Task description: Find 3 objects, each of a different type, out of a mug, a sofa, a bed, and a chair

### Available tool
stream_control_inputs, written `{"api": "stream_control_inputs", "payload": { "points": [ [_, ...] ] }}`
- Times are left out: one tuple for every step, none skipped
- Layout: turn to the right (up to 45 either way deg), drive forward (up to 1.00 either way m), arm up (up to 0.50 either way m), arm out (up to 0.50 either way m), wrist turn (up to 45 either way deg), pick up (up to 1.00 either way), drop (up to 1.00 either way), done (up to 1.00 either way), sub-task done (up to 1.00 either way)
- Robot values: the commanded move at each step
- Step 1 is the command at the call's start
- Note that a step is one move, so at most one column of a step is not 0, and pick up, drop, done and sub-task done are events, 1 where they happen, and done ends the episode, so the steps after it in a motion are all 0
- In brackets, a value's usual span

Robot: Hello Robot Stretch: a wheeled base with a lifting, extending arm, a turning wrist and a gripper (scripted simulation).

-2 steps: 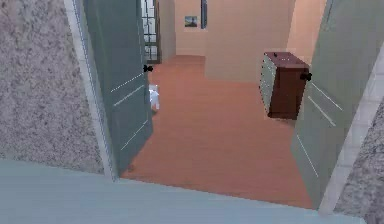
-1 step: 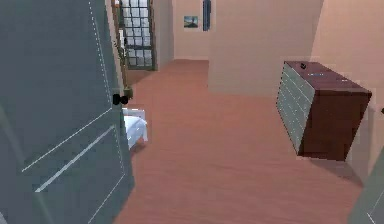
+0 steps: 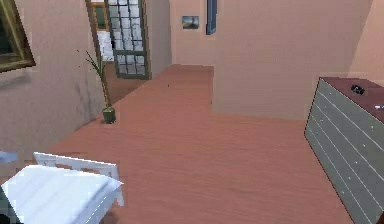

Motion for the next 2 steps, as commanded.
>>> {"api": "stream_control_inputs", "payload": {
  "points": [
    [6.0,0.00,0.00,0.00,0.0,0.00,0.00,0.00,0.00],
    [0.0,0.10,0.00,0.00,0.0,0.00,0.00,0.00,0.00]
  ]
}}
